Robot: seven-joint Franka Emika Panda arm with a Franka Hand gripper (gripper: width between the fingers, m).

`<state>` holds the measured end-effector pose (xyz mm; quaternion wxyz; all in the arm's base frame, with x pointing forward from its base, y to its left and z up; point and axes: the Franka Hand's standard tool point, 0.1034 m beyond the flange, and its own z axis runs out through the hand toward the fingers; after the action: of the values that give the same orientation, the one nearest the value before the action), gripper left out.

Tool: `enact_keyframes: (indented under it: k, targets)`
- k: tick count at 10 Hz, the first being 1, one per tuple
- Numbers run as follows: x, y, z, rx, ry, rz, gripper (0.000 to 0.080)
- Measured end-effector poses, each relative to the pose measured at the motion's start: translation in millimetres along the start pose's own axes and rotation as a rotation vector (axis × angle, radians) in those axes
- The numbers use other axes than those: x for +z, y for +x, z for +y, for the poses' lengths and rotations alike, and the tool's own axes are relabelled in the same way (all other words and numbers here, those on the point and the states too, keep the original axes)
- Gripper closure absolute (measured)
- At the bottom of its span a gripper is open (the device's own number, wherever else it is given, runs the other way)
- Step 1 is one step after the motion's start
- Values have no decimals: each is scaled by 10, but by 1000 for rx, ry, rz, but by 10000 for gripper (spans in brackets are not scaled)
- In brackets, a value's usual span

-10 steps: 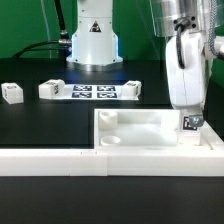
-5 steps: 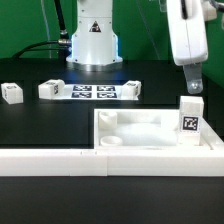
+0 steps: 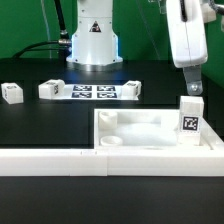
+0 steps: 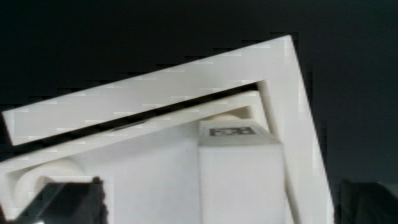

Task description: Assemble square table

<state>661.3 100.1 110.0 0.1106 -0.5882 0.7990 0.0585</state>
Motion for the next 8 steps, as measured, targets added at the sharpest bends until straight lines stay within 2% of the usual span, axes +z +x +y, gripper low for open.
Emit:
enact_keyframes:
  k: [2,3,4,5,6,8]
  targets:
    - [-26,-4,-5,-25,8,-1,150]
    - [-132,8,65,-110,23,-4,150]
    - [-216,39,194,-195,14,-6,150]
    - [-261,85,295,-335,-11,-3,150]
    - [-282,88,314,-428,-34,-7,150]
    - [-258,97,305,-536,-30,-4,150]
